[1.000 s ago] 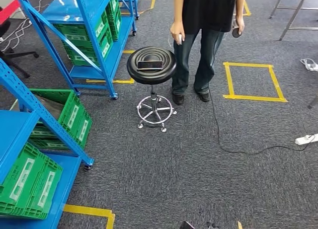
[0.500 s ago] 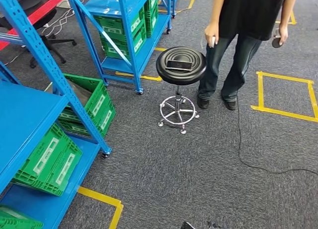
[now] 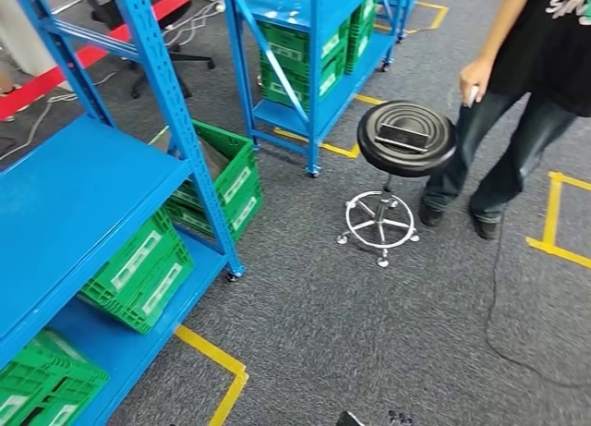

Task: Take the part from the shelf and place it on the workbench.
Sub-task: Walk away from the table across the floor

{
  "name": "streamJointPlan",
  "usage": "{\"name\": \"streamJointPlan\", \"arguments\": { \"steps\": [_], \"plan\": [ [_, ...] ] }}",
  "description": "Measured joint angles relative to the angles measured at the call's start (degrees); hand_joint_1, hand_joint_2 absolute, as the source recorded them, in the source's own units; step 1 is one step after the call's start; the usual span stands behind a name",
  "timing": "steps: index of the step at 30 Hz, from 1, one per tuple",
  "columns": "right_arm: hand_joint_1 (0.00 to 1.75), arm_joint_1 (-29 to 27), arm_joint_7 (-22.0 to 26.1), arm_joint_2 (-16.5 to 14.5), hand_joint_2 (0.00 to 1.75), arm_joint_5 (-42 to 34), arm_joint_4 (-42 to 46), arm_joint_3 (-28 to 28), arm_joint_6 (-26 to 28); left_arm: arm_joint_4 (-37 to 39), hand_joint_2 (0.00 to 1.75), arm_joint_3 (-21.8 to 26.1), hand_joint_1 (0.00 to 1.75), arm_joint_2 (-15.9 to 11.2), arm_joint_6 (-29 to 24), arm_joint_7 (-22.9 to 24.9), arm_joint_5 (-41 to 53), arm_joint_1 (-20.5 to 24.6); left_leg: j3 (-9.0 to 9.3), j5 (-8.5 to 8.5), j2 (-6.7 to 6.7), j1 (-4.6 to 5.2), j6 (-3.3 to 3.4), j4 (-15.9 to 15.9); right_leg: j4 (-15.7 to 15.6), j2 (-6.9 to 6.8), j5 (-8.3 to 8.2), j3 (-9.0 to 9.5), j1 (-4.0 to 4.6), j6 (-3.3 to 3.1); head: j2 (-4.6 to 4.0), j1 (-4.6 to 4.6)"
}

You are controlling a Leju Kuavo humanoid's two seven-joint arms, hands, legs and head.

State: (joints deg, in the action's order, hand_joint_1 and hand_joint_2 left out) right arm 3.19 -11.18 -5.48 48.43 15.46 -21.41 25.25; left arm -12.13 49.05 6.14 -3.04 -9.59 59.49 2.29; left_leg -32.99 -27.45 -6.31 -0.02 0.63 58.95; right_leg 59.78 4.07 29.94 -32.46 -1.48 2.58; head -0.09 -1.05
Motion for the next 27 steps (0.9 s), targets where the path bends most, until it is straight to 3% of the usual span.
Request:
{"name": "streamJointPlan", "arguments": {
  "steps": [1,3,5,7,9,10,12,13,15,16,18,19,20,22,24,25,26,27],
  "plan": [
    [0.00,-0.1,0.0,0.0,0.00,0.0,-0.1,0.0,0.2,0.0,0.00,0.0,0.00,0.0,0.0,0.0,0.1,0.0,-0.21,0.05,-0.64,-0.05,-0.32,0.1,-0.4,0.33,0.29,0.35,0.05,-0.35,0.00,-0.02],
    [0.00,-0.4,-0.1,0.0,0.00,-0.2,-0.1,0.0,0.5,0.0,0.00,0.0,0.00,0.0,0.0,0.0,0.4,-0.1,-0.47,0.15,-1.37,-0.25,-0.88,0.1,-0.6,-0.88,0.09,0.62,0.16,-1.19,0.00,-0.07],
    [0.00,-0.5,0.0,0.0,0.00,-0.3,-0.1,0.0,0.9,0.1,0.00,0.0,0.00,0.1,0.0,0.1,0.6,-0.1,-1.50,-1.25,0.95,-0.17,-1.42,2.3,-0.8,-2.25,0.01,0.88,0.12,-1.97,0.00,-0.38],
    [0.00,-0.8,0.0,0.1,0.00,-0.4,-0.2,0.0,1.2,0.1,0.00,0.0,0.00,0.2,0.0,0.2,0.9,0.2,-4.50,-4.47,4.45,-0.13,-1.85,8.7,-0.9,-3.95,0.21,1.11,0.29,-2.54,0.00,-0.70],
    [0.00,-1.2,0.0,0.2,0.00,-0.5,-0.3,0.0,1.6,0.1,0.00,-0.1,0.00,0.4,0.0,0.3,1.1,0.4,-7.54,-6.54,5.70,-0.26,-2.01,15.0,-0.9,-5.80,0.50,1.29,0.53,-2.85,0.00,-0.71],
    [0.00,-1.4,0.0,0.2,0.00,-0.6,-0.4,0.0,1.7,0.1,0.00,-0.1,0.00,0.5,0.0,0.4,1.1,0.4,-7.83,-6.09,5.90,-0.29,-1.97,15.6,-0.9,-6.62,0.65,1.41,0.62,-2.91,0.00,-0.72],
    [0.00,-1.5,0.0,0.3,0.00,-0.6,-0.5,0.0,1.9,0.1,0.00,-0.1,0.00,0.5,0.0,0.5,1.1,0.2,-5.33,-2.56,6.62,-0.20,-1.53,10.6,-0.9,-7.99,0.96,1.82,0.77,-2.89,0.00,-0.74],
    [0.00,-1.5,0.0,0.2,0.00,-0.6,-0.5,0.0,2.0,0.1,0.00,-0.1,0.00,0.5,0.0,0.5,1.1,0.2,-3.38,-0.94,7.90,0.06,-1.15,6.8,-1.0,-8.60,1.13,2.05,0.85,-2.80,0.00,-0.72],
    [0.00,-1.5,0.0,0.2,0.00,-0.6,-0.5,0.0,2.3,0.1,0.00,-0.1,0.00,0.5,0.0,0.7,1.1,0.5,-0.79,0.38,10.23,0.78,-0.41,1.4,-1.1,-9.85,1.50,2.40,1.13,-2.34,0.00,-0.72],
    [0.00,-1.6,0.0,0.3,0.00,-0.6,-0.5,0.0,2.4,0.1,0.00,-0.1,0.00,0.5,0.0,0.7,1.2,0.6,-0.49,0.13,10.68,1.07,-0.17,0.5,-1.1,-10.53,1.65,2.54,1.23,-2.05,0.00,-0.69],
    [0.00,-1.5,0.0,0.3,0.00,-0.5,-0.6,0.0,2.6,0.1,0.00,-0.1,0.00,0.6,0.0,0.7,1.2,0.5,-0.43,0.20,9.51,1.01,0.27,-0.1,-1.4,-11.69,1.96,2.87,1.31,-1.44,0.00,-0.67],
    [0.00,-1.5,0.0,0.3,0.00,-0.5,-0.6,0.0,2.6,0.1,0.00,-0.1,0.00,0.7,0.0,0.8,1.2,0.4,-0.20,0.33,8.83,0.82,0.50,-0.4,-1.2,-11.14,2.35,2.91,1.26,-1.16,0.00,-0.57],
    [0.00,-1.4,0.0,0.3,0.00,-0.4,-0.6,0.0,2.7,0.1,0.00,-0.1,0.00,0.7,0.0,0.8,1.2,0.3,0.04,0.51,8.18,0.57,0.76,-0.8,0.0,-9.75,3.18,2.47,1.19,-0.92,0.00,-0.46],
    [0.00,-1.5,0.0,0.3,0.00,-0.4,-0.6,0.0,2.8,0.2,0.00,-0.1,0.00,0.8,0.0,0.9,1.2,0.5,0.25,0.65,6.72,0.26,1.14,-1.1,5.9,-5.98,6.23,-0.38,0.97,-0.59,0.00,-0.10],
    [0.00,-1.8,0.0,0.4,0.00,-0.4,-0.7,0.0,2.7,0.2,0.00,-0.1,0.00,0.9,0.1,0.9,1.3,0.7,0.21,0.61,4.97,0.22,1.28,-1.1,13.0,-4.41,8.69,-4.31,0.84,-0.40,0.00,0.01],
    [0.00,-2.0,0.0,0.4,0.00,-0.4,-0.7,0.0,2.7,0.2,0.00,-0.1,0.00,0.9,0.2,0.9,1.3,0.7,0.26,0.59,4.09,0.21,1.27,-1.1,14.3,-4.23,8.45,-5.37,0.82,-0.35,0.00,0.01],
    [0.00,-2.1,0.0,0.4,0.00,-0.4,-0.7,0.0,2.7,0.2,0.00,-0.1,0.00,1.0,0.2,0.9,1.3,0.7,0.36,0.53,3.22,0.17,1.19,-1.0,13.4,-4.12,6.99,-5.34,0.80,-0.32,0.00,-0.01],
    [0.00,-2.1,0.0,0.4,0.00,-0.4,-0.7,0.0,2.6,0.2,0.00,-0.1,0.00,1.0,0.2,0.9,1.3,0.6,0.46,0.42,2.36,0.10,1.02,-0.9,10.3,-3.73,4.63,-4.27,0.73,-0.30,0.00,-0.01]
  ]
}}
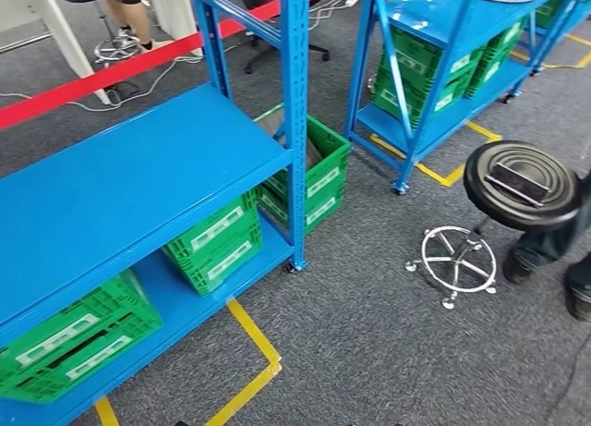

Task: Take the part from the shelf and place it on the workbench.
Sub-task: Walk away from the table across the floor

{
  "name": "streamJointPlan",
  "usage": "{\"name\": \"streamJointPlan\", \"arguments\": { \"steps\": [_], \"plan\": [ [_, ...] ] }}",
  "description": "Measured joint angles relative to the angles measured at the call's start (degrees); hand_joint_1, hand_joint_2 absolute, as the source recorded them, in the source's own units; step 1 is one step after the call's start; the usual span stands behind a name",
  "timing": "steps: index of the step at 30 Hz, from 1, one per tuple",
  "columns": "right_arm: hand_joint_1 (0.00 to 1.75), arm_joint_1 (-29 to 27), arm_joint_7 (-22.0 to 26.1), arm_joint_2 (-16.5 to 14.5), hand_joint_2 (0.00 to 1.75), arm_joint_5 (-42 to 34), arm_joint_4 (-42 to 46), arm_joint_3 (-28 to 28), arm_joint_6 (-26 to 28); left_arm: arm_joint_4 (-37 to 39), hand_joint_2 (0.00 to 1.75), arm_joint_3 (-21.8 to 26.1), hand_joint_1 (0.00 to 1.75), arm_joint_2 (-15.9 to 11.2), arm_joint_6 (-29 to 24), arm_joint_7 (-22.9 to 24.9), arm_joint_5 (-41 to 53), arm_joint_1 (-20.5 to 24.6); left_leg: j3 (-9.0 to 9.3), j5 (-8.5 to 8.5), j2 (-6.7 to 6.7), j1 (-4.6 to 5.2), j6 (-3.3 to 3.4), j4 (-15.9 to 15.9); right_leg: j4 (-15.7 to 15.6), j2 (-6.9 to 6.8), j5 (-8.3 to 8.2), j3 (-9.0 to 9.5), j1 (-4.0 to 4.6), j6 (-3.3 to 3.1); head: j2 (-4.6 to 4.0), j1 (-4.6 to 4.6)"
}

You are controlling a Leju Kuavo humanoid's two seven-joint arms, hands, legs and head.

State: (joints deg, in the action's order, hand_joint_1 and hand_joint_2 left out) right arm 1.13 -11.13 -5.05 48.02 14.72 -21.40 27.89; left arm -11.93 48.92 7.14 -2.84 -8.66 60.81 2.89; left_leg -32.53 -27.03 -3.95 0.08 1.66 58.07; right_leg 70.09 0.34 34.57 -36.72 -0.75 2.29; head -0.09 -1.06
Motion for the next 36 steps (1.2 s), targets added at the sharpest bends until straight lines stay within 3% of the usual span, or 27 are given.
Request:
{"name": "streamJointPlan", "arguments": {
  "steps": [2,4,6,7,8,10,11,13,14,15,17,19,20,22,24,26,28,29,31,33,35,36],
  "plan": [
    [0.00,0.0,0.1,0.0,0.00,0.0,0.0,0.0,0.0,0.0,0.00,0.0,0.00,0.0,0.0,0.0,0.0,0.0,-0.04,-0.36,-1.61,-0.12,-0.58,0.5,-7.4,2.72,-3.60,3.11,-0.38,0.02,0.00,0.02],
    [0.00,0.0,0.3,0.0,0.00,0.0,-0.1,0.0,0.0,0.0,0.00,0.0,0.00,0.0,0.0,0.1,0.0,0.1,-0.44,-0.47,-3.00,-0.22,-1.26,0.9,-10.7,4.90,-4.18,4.88,-0.56,-0.28,0.00,0.02],
    [0.00,-0.1,0.3,0.0,0.00,0.0,-0.1,0.0,-0.1,0.0,0.00,0.0,0.00,-0.1,-0.1,0.2,-0.1,-0.1,-0.79,-0.30,-4.27,-0.40,-1.87,0.8,-10.9,4.13,-4.09,5.28,-0.47,-0.96,0.00,0.01],
    [0.00,-0.1,0.4,0.0,0.00,0.1,-0.1,0.0,-0.1,0.0,0.00,0.0,0.00,-0.1,-0.1,0.2,-0.2,-0.3,-0.93,-0.44,-3.74,-0.35,-2.19,1.1,-11.0,3.44,-4.12,5.45,-0.49,-1.33,0.00,-0.04],
    [0.00,0.0,0.4,0.0,0.00,0.1,-0.1,0.0,-0.1,0.0,0.00,0.0,0.00,-0.2,-0.1,0.2,-0.2,-0.4,-1.39,-1.03,-2.33,-0.27,-2.51,2.0,-11.2,2.64,-4.12,5.65,-0.54,-1.75,0.00,-0.22],
    [0.00,0.0,0.5,0.0,0.00,0.2,-0.1,0.0,-0.1,0.0,0.00,0.0,0.00,-0.2,-0.2,0.2,-0.3,-0.3,-3.95,-3.74,1.67,-0.11,-3.05,7.4,-11.4,0.75,-3.91,6.06,-0.43,-2.47,0.00,-0.53],
    [0.00,-0.1,0.5,0.1,0.00,0.2,-0.1,0.0,-0.1,0.0,0.00,0.0,0.00,-0.2,-0.2,0.2,-0.3,-0.2,-5.91,-5.40,2.84,-0.17,-3.22,11.3,-11.4,-0.28,-3.72,6.20,-0.30,-2.73,0.00,-0.64],
    [0.00,-0.2,0.4,0.1,0.00,0.2,-0.2,0.0,-0.1,0.0,0.00,0.0,0.00,-0.1,-0.2,0.2,-0.3,-0.2,-8.73,-6.74,3.52,-0.34,-3.33,16.7,-11.4,-2.20,-3.32,6.50,-0.06,-2.97,0.00,-0.63],
    [0.00,-0.2,0.4,0.1,0.00,0.2,-0.2,0.0,-0.1,0.0,0.00,0.0,0.00,-0.1,-0.2,0.2,-0.3,-0.4,-8.70,-5.82,3.64,-0.38,-3.23,16.6,-11.4,-3.00,-3.11,6.72,0.06,-3.00,0.00,-0.64],
    [0.00,-0.2,0.4,0.1,0.00,0.2,-0.2,0.0,-0.1,0.0,0.00,0.0,0.00,-0.1,-0.2,0.2,-0.4,-0.5,-7.54,-3.92,3.91,-0.32,-2.95,14.1,-11.4,-3.73,-2.86,7.06,0.18,-2.99,0.00,-0.66],
    [0.00,0.0,0.4,0.1,0.00,0.2,-0.2,0.0,-0.1,0.0,0.00,0.0,0.00,-0.2,-0.2,0.2,-0.4,-0.5,-3.84,-0.25,6.28,0.32,-1.80,6.7,-11.4,-5.10,-2.29,7.70,0.45,-2.82,0.00,-0.63],
    [0.00,0.0,0.4,0.1,0.00,0.2,-0.2,0.0,-0.3,0.0,0.00,0.0,0.00,-0.4,-0.2,0.2,-0.6,-0.3,-1.71,0.55,8.78,1.23,-0.70,2.2,-11.5,-6.51,-1.81,8.14,0.70,-2.41,0.00,-0.56],
    [0.00,0.1,0.5,0.1,0.00,0.2,-0.2,0.0,-0.4,0.0,0.00,0.0,0.00,-0.4,-0.2,0.2,-0.7,-0.2,-1.58,0.18,9.09,1.54,-0.40,1.8,-11.6,-7.26,-1.70,8.27,0.77,-2.18,0.00,-0.49],
    [0.00,0.4,0.5,0.0,0.00,0.2,-0.1,0.0,-0.6,0.0,0.00,0.0,0.00,-0.4,-0.2,0.2,-0.8,-0.4,-1.37,0.41,7.67,1.42,-0.05,0.9,-11.8,-8.12,-1.40,8.79,0.80,-1.65,0.00,-0.35],
    [0.00,0.7,0.5,0.0,0.00,0.2,-0.1,0.0,-0.6,0.0,0.00,0.0,0.00,-0.4,-0.2,0.2,-0.9,-0.6,-0.77,0.81,6.24,0.84,0.31,-0.1,-9.8,-5.44,0.09,8.02,0.71,-1.14,0.00,-0.14],
    [0.00,0.7,0.5,0.0,0.00,0.2,-0.1,0.0,-0.7,0.0,0.00,0.0,0.00,-0.3,-0.2,0.2,-0.9,-0.4,-0.55,0.98,4.66,0.45,0.56,-0.5,-3.2,-1.72,3.08,4.48,0.40,-0.73,0.00,0.14],
    [0.00,0.4,0.5,0.0,0.00,0.1,-0.1,0.0,-0.8,0.0,0.00,0.0,0.00,-0.3,-0.2,0.2,-0.9,-0.2,-0.52,0.93,2.81,0.32,0.59,-0.5,3.1,-0.56,4.61,0.56,0.13,-0.37,0.00,0.20],
    [0.00,0.3,0.5,0.0,0.00,0.1,-0.1,0.0,-0.8,0.0,0.00,0.0,0.00,-0.2,-0.2,0.2,-0.9,-0.2,-0.43,0.87,1.90,0.23,0.50,-0.4,3.5,-0.44,3.70,-0.28,0.02,-0.20,0.00,0.20],
    [0.00,0.3,0.5,0.0,0.00,0.1,-0.1,0.0,-0.8,0.0,0.00,0.0,0.00,-0.2,-0.3,0.2,-0.9,-0.4,-0.22,0.59,0.21,-0.06,0.03,-0.1,-1.9,0.26,-0.96,1.23,-0.30,0.14,0.00,0.19],
    [0.00,0.4,0.5,0.0,0.00,0.0,-0.1,0.0,-0.8,0.0,0.00,0.1,0.00,-0.1,-0.3,0.2,-0.9,-0.4,-0.38,0.16,-1.34,-0.20,-0.74,0.6,-8.6,2.98,-3.94,3.88,-0.73,0.32,0.00,0.23],
    [0.00,0.4,0.6,0.0,0.00,0.0,-0.2,0.0,-0.9,0.0,0.00,0.1,0.00,-0.1,-0.4,0.2,-0.9,-0.4,-0.84,0.07,-2.64,-0.31,-1.53,1.0,-10.7,4.57,-3.89,5.13,-0.82,-0.10,0.00,0.26],
    [0.00,0.4,0.6,0.0,0.00,0.0,-0.2,0.0,-0.9,0.0,0.00,0.1,0.00,-0.2,-0.4,0.2,-0.9,-0.4,-1.05,0.19,-3.27,-0.42,-1.83,1.0,-10.8,4.12,-3.93,5.35,-0.78,-0.51,0.00,0.26]
  ]
}}
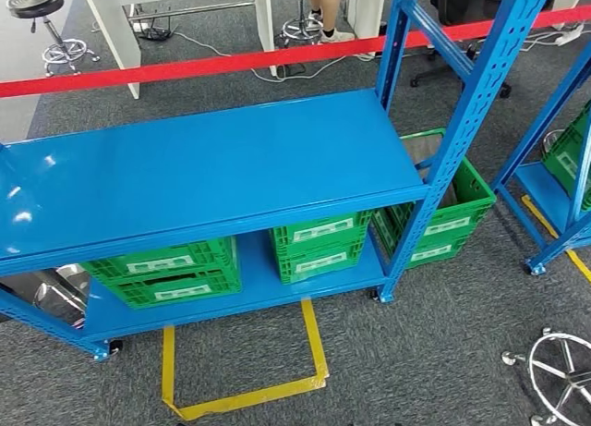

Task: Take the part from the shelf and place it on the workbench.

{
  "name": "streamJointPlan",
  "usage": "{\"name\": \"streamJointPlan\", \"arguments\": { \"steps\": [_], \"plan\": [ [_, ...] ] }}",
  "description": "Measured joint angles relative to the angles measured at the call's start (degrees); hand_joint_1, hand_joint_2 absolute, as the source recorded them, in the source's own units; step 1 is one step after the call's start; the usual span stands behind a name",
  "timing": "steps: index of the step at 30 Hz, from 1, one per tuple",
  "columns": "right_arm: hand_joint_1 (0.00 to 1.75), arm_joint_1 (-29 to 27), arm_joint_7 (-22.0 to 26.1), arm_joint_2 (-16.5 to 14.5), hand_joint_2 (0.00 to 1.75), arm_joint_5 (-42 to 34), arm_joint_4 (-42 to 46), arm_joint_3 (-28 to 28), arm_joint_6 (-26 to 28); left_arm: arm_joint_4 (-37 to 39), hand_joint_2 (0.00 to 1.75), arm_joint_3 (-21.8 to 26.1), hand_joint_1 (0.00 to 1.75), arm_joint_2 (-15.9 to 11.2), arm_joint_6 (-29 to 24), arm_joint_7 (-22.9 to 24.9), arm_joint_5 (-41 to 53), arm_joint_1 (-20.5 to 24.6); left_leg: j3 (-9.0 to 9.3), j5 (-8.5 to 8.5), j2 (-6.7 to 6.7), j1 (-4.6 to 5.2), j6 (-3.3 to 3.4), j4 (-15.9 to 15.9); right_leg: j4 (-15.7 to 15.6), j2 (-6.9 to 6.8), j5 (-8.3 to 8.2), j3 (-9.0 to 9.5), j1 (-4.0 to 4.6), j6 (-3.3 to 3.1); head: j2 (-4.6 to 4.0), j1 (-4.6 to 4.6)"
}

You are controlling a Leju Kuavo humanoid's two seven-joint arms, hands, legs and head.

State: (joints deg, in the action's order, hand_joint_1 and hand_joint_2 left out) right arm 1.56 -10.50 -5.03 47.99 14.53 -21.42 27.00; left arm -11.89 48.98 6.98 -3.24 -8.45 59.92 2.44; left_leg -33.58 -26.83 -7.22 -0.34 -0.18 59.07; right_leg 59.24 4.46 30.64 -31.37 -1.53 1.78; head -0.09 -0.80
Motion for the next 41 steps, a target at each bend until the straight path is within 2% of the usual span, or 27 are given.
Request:
{"name": "streamJointPlan", "arguments": {
  "steps": [1,2,3,5,7,8,9,10,12,14,16,17,19,20,22,23,24,26,27,28,29,30,33,36,37,40,41],
  "plan": [
    [0.00,0.0,0.0,0.0,0.00,0.0,0.0,0.0,0.0,0.0,0.00,0.0,0.00,-0.1,-0.1,0.0,0.0,-0.1,-0.10,0.04,-0.24,-0.08,-0.30,0.0,0.0,-0.69,-0.09,0.19,-0.01,-0.38,0.00,0.02],
    [0.00,0.1,0.0,0.0,0.00,0.0,0.0,0.0,0.0,0.0,0.00,0.0,0.00,-0.1,-0.1,0.0,0.0,-0.3,-0.36,-0.24,0.50,-0.02,-0.60,0.5,-0.1,-1.34,-0.14,0.31,-0.06,-0.78,0.00,-0.11],
    [0.00,0.1,0.1,0.0,0.00,0.0,0.0,0.0,-0.1,0.0,0.00,0.0,0.00,-0.1,-0.2,0.0,0.0,-0.3,-1.05,-1.06,1.89,0.05,-0.85,1.9,-0.2,-2.12,-0.17,0.45,-0.13,-1.14,0.00,-0.31],
    [0.00,0.1,0.1,0.0,0.00,-0.1,0.0,0.0,-0.1,0.0,0.00,0.0,0.00,-0.1,-0.3,0.0,0.1,-0.1,-4.03,-4.04,5.33,0.13,-1.32,8.0,-0.3,-3.85,0.04,0.68,0.00,-1.70,0.00,-0.71],
    [0.00,0.0,0.1,0.0,0.00,-0.1,0.0,0.0,-0.2,0.0,0.00,0.0,0.00,0.0,-0.4,0.0,0.1,0.0,-7.45,-6.35,6.61,-0.02,-1.51,14.6,-0.3,-5.68,0.33,0.82,0.22,-1.95,0.00,-0.76],
    [0.00,0.0,0.1,0.1,0.00,-0.3,-0.1,0.0,-0.2,0.0,0.00,0.0,0.00,0.0,-0.6,0.0,0.2,0.0,-8.05,-6.14,6.80,-0.06,-1.46,15.7,-0.3,-6.46,0.50,0.93,0.30,-1.98,0.00,-0.78],
    [0.00,0.1,0.2,0.1,0.00,-0.4,-0.1,0.0,-0.2,0.0,0.00,0.0,0.00,0.0,-0.9,0.0,0.2,-0.2,-7.56,-4.92,6.94,-0.05,-1.29,14.6,-0.3,-7.13,0.67,1.12,0.37,-1.95,0.00,-0.79],
    [0.00,0.1,0.4,0.1,0.00,-0.7,-0.1,0.0,-0.2,0.0,0.00,0.0,0.00,0.0,-1.1,-0.1,0.2,-0.3,-6.07,-2.97,7.23,0.04,-0.99,11.7,-0.3,-7.73,0.87,1.40,0.43,-1.88,0.00,-0.79],
    [0.00,0.2,0.8,0.1,0.00,-1.2,-0.1,0.0,-0.2,0.0,0.00,0.0,0.00,-0.1,-1.5,-0.2,0.2,-0.2,-2.34,-0.06,9.20,0.65,-0.09,4.4,-0.4,-8.85,1.41,1.81,0.60,-1.52,0.00,-0.79],
    [0.00,0.2,1.0,0.1,0.00,-1.4,-0.1,0.1,-0.1,0.0,0.00,0.0,0.00,-0.1,-1.7,-0.3,0.2,0.0,-0.61,0.24,10.63,1.28,0.59,0.9,-0.5,-9.96,1.86,2.00,0.82,-0.98,0.00,-0.72],
    [0.00,0.3,1.1,0.0,0.00,-1.6,0.0,0.1,-0.1,0.0,0.00,0.0,0.00,-0.1,-1.8,-0.3,0.2,-0.1,-0.48,0.09,9.88,1.31,1.00,0.3,-0.9,-10.87,2.05,2.69,0.93,-0.45,0.00,-0.64],
    [0.00,0.3,1.2,0.0,0.00,-1.6,0.0,0.1,-0.1,0.0,0.00,0.0,0.00,-0.1,-1.8,-0.3,0.2,-0.3,-0.27,0.23,9.35,1.14,1.24,-0.1,-0.8,-10.26,2.34,2.92,0.89,-0.20,0.00,-0.55],
    [0.00,0.4,1.3,0.0,0.00,-1.6,0.1,0.1,-0.1,0.0,0.00,0.0,0.00,0.0,-1.9,-0.3,0.2,-0.3,0.19,0.55,8.41,0.69,1.77,-0.8,2.5,-7.40,4.32,1.53,0.79,0.19,0.00,-0.33],
    [0.00,0.3,1.3,0.0,0.00,-1.8,0.0,0.1,-0.2,0.0,0.00,0.0,0.00,0.0,-1.9,-0.4,0.2,-0.2,0.27,0.57,7.94,0.61,1.93,-0.9,5.8,-5.82,5.81,-0.33,0.73,0.27,0.00,-0.21],
    [0.00,0.1,1.5,0.1,0.00,-2.2,0.0,0.2,-0.4,0.0,0.00,0.0,0.00,0.0,-2.2,-0.6,0.4,0.0,0.33,0.43,7.03,0.59,2.18,-0.9,13.0,-4.70,7.96,-4.74,0.73,0.39,0.00,-0.14],
    [0.00,0.0,1.7,0.1,0.00,-2.5,0.0,0.3,-0.6,0.0,0.44,0.0,0.00,0.0,-2.3,-0.7,0.5,0.0,0.45,0.32,6.61,0.61,2.21,-0.9,14.6,-4.57,7.61,-6.25,0.74,0.43,0.00,-0.16],
    [0.00,0.0,1.9,0.1,0.00,-2.8,0.0,0.4,-0.7,0.0,0.87,0.0,0.00,0.0,-2.4,-0.8,0.6,0.0,0.64,0.17,6.30,0.61,2.17,-0.8,14.0,-4.54,6.10,-6.74,0.74,0.46,0.00,-0.17],
    [0.00,0.0,2.3,0.1,0.00,-3.4,0.0,0.7,-0.8,0.0,1.75,0.0,0.00,0.1,-2.8,-1.1,0.7,0.0,1.13,-0.29,5.85,0.57,1.85,-0.7,7.6,-4.49,1.11,-4.96,0.70,0.39,0.00,-0.16],
    [0.00,0.1,2.5,0.1,0.44,-3.7,0.0,0.9,-0.7,0.0,1.75,0.0,0.00,0.1,-3.0,-1.3,0.7,0.0,1.26,-0.57,5.69,0.67,1.57,-0.5,4.0,-4.36,-0.65,-3.60,0.70,0.30,0.00,-0.14],
    [0.00,0.2,2.6,0.1,0.87,-4.0,0.0,1.1,-0.5,0.0,1.75,0.0,0.00,0.1,-3.2,-1.4,0.6,0.1,1.28,-0.77,5.53,0.76,1.27,-0.3,1.6,-4.21,-1.62,-2.52,0.69,0.06,0.00,-0.19],
    [0.00,0.2,2.7,0.1,1.31,-4.4,0.0,1.4,-0.3,0.0,1.75,0.0,0.00,0.1,-3.4,-1.6,0.5,0.1,1.23,-0.90,5.43,0.86,1.03,-0.2,0.3,-4.07,-1.88,-1.92,0.68,-0.17,0.00,-0.21],
    [0.00,0.2,2.8,0.1,1.75,-4.8,0.0,1.6,-0.1,0.0,1.75,0.0,0.00,0.0,-3.7,-1.7,0.4,0.2,1.16,-0.91,5.36,0.96,1.07,-0.1,0.0,-3.98,-1.79,-1.69,0.69,-0.35,0.00,-0.23],
    [0.00,0.2,3.5,0.0,1.75,-6.2,0.0,2.5,0.1,0.0,1.75,0.0,0.00,0.0,-4.6,-2.2,0.6,0.2,1.28,-0.80,5.33,0.95,1.82,-0.2,-0.1,-3.94,-1.93,-1.60,0.73,-0.54,0.00,-0.28],
    [0.00,0.3,4.7,-0.1,1.75,-8.3,0.0,3.8,-1.0,0.0,1.75,0.0,0.00,0.0,-6.0,-2.6,1.5,0.3,1.61,-0.81,5.34,0.95,1.84,-0.7,-0.1,-3.96,-1.73,-1.39,0.81,-0.86,0.00,-0.29],
    [0.00,0.3,5.2,-0.1,1.31,-9.2,0.0,4.4,-1.3,0.0,1.75,0.0,0.00,0.1,-6.6,-2.7,1.9,0.3,1.69,-0.81,5.34,0.94,1.79,-0.8,-0.1,-3.97,-1.66,-1.32,0.83,-0.98,0.00,-0.29],
    [0.00,0.3,7.0,-0.1,0.00,-11.6,0.0,6.2,-1.9,0.0,0.44,-0.6,0.00,0.0,-8.2,-3.6,3.4,0.2,1.81,-0.80,5.34,0.92,1.46,-0.9,-0.1,-3.98,-1.53,-1.21,0.89,-1.19,0.00,-0.28],
    [0.00,0.3,7.2,-0.1,0.00,-12.0,0.0,6.6,-2.0,0.0,0.00,-0.7,0.00,0.0,-8.5,-3.8,3.7,0.2,1.82,-0.80,5.34,0.92,1.38,-1.0,-0.1,-3.98,-1.51,-1.20,0.90,-1.22,0.00,-0.28]
  ]
}}
